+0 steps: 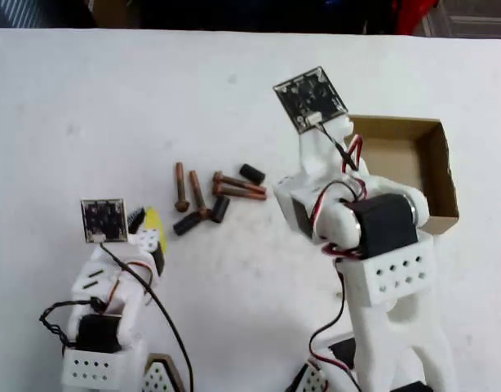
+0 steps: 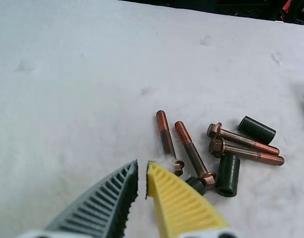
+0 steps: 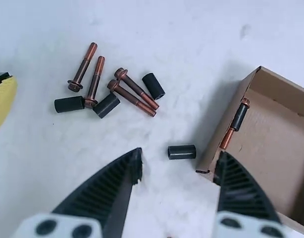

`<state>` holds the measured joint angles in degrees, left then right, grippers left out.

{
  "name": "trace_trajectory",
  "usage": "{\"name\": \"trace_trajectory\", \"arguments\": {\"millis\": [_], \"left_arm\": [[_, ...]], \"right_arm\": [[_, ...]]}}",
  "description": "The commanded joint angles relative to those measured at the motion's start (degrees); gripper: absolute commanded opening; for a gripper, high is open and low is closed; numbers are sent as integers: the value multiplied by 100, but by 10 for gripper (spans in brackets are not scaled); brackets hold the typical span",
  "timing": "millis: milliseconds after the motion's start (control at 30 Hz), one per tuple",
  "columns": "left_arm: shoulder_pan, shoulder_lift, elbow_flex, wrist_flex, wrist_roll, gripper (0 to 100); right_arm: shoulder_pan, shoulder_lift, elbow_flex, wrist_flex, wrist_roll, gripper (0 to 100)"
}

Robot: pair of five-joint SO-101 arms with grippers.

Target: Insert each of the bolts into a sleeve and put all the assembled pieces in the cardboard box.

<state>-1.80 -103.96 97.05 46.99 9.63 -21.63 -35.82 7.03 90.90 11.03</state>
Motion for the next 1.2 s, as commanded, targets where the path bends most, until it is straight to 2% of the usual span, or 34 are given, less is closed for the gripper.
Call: {"name": "trace_trajectory", "arguments": {"millis": [0, 167, 433, 533, 633, 800, 1000, 1167], "left_arm": [[-48, -57, 0, -44, -35, 72], [-48, -57, 0, -44, -35, 72], [-57, -57, 0, -44, -35, 72], [-57, -57, 0, -35, -35, 72], [-57, -57, 0, -35, -35, 72], [-57, -57, 0, -35, -35, 72], [-57, -57, 0, -26, -35, 72], [-57, -57, 0, 97, -35, 72]], "right_arm": [[-40, -259, 255, -145, 18, 219], [-40, -488, 1213, -778, 18, 219], [4, -514, 2848, -2985, 79, 219], [4, -514, 3103, -3503, 79, 219], [-31, -514, 3077, -3600, 114, 219], [-31, -505, 2963, -3582, 686, 219], [-40, -479, 2936, -3591, 686, 219], [-40, 189, 2233, -3345, 686, 219]]}}
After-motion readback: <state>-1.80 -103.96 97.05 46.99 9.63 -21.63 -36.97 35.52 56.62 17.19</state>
